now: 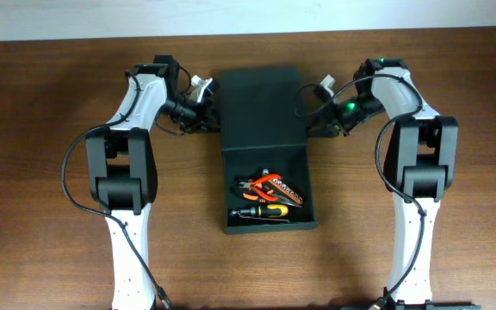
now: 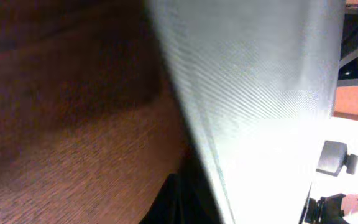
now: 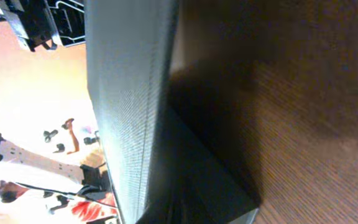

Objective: Pack container
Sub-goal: 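Swing the lid down over the box with both grippers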

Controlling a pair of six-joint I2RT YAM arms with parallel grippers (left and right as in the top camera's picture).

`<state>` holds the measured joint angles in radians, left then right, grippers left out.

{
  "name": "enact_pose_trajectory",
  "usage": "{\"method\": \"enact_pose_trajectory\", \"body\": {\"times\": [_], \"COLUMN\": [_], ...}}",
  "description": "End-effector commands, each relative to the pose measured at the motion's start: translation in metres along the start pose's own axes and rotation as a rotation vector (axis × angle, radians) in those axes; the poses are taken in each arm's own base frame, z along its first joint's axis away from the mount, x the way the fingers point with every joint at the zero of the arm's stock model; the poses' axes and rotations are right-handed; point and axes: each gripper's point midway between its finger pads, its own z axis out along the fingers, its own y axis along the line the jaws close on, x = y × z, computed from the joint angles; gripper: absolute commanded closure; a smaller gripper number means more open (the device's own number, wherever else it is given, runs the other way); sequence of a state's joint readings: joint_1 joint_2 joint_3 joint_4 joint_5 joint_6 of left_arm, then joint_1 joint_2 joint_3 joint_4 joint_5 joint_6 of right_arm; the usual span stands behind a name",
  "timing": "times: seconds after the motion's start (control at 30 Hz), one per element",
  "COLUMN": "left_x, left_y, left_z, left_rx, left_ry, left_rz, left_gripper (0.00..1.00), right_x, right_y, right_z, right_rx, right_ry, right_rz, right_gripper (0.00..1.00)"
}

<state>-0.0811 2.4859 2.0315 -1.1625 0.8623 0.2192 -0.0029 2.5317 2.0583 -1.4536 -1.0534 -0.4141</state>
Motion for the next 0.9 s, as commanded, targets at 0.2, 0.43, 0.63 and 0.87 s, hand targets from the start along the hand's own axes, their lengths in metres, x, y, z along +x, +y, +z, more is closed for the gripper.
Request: {"method": "enact_pose_trajectory", "body": {"times": [0.2, 0.43, 0.63, 0.87], "left_x": [-0.018, -0.025, -0.031, -0.027], "left_y": [-0.017, -0.037, -0.058, -0.081], "left_z": [-0.016, -0.034, -0.053, -0.066], "left_rx": [0.029, 0.028, 0.023, 0.023], "left_ry": [-0.037, -0.044, -0.059, -0.045], "left_rz": [0.023, 0.032, 0.055, 0.071], "left_gripper": [0.98, 0.98, 0.98, 0.98], "right_x": [-0.016, -0.014, -0.017, -0.020], "right_y": [0.024, 0.026, 0.043, 0.068], "right_z": [-0.006, -0.007, -0.019, -0.041], "right_rx": [-0.039, -0.041, -0.011, 0.074], "right_ry": [-0.038, -0.031, -0.026, -0.027], "right_rz": [-0.081, -0.071, -0.113, -0.183], "right_gripper": [0.96, 0.96, 0.96, 0.96]}}
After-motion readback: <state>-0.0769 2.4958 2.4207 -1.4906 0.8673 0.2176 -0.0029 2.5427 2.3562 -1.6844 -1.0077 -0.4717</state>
